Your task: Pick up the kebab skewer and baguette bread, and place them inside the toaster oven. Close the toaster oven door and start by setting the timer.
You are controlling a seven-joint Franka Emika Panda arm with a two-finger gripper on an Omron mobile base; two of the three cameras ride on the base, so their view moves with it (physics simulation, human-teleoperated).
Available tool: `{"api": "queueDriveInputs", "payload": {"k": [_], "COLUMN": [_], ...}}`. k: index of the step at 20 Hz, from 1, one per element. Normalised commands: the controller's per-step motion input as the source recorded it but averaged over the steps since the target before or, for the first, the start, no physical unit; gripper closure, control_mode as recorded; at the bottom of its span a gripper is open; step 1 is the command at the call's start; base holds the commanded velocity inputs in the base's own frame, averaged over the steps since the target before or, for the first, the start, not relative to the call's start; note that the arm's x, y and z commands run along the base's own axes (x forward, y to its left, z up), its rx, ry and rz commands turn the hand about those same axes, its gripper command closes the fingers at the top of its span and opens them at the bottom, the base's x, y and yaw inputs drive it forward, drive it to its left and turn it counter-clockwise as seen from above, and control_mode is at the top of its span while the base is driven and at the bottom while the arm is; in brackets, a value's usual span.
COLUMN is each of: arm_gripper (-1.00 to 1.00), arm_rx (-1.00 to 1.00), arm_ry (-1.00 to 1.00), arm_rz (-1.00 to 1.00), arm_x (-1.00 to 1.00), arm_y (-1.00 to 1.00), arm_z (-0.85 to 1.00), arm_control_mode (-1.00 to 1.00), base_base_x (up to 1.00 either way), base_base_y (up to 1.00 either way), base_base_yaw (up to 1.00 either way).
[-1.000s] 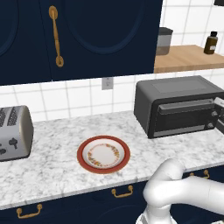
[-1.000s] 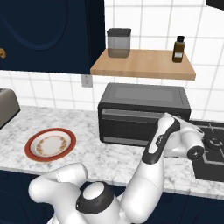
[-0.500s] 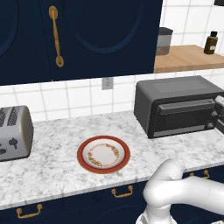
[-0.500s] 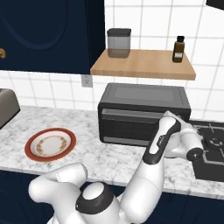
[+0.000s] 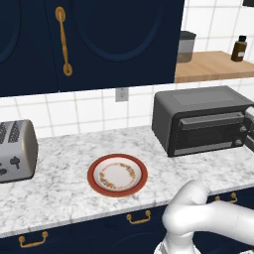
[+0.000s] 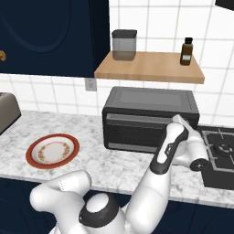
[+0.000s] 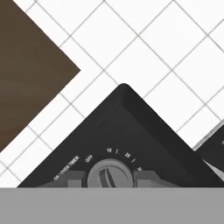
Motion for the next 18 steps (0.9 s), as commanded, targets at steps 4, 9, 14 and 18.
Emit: {"api": "queueDriveInputs", "payload": {"k": [4, 9, 14, 18], "arm_gripper": [1.00, 1.00, 1.00, 1.00], "arm_rx": [0.19, 0.21, 0.22, 0.22], "arm_ry": [-0.05, -0.03, -0.03, -0.03], "arm_rz": [-0.07, -0.05, -0.04, -0.03], "arm_x": [0.00, 0.00, 0.00, 0.00], "arm_y": [0.00, 0.00, 0.00, -0.01], "arm_z": [-0.03, -0.03, -0.06, -0.07], "arm_control_mode": [-1.00, -1.00, -1.00, -1.00], "base_base_x": [0.00, 0.00, 0.00, 0.00], "base_base_y": [0.00, 0.00, 0.00, 0.00], "base_base_yaw": [0.00, 0.00, 0.00, 0.00]}}
